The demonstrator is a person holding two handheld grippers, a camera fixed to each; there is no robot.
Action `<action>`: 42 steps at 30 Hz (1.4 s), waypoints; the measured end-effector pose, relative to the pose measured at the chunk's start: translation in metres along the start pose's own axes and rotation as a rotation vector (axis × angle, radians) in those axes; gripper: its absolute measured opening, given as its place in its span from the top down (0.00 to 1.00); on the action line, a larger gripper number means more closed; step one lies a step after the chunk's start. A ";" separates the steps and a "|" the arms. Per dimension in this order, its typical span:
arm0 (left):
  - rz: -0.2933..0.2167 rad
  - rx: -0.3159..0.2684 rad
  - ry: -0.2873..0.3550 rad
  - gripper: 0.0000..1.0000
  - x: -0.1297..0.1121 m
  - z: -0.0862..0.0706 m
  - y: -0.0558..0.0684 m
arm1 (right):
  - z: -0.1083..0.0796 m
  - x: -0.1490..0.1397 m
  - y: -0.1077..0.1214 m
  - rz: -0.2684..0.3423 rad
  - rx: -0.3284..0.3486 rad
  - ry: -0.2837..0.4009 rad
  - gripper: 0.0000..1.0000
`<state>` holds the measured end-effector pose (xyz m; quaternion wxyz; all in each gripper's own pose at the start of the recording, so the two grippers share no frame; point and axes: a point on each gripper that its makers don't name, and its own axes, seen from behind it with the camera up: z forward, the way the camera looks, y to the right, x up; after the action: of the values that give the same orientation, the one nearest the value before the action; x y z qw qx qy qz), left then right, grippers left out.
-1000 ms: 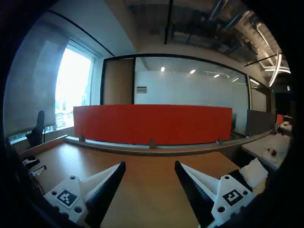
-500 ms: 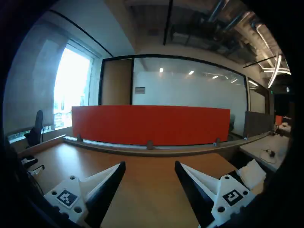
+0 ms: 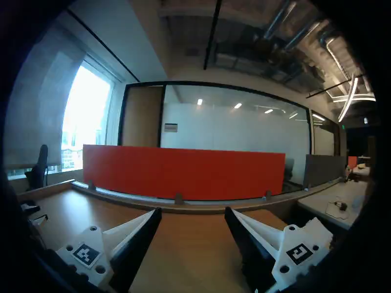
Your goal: Fold towel
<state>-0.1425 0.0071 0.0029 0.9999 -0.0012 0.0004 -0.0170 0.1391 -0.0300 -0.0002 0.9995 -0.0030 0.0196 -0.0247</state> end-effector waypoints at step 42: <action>0.000 0.000 0.000 0.03 0.000 0.000 0.000 | 0.001 -0.148 0.021 0.066 0.020 -0.003 0.00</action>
<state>-0.1423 0.0076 0.0026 0.9999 -0.0011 0.0003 -0.0170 -0.0071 -0.0016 0.0068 0.9998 0.0076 0.0178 0.0081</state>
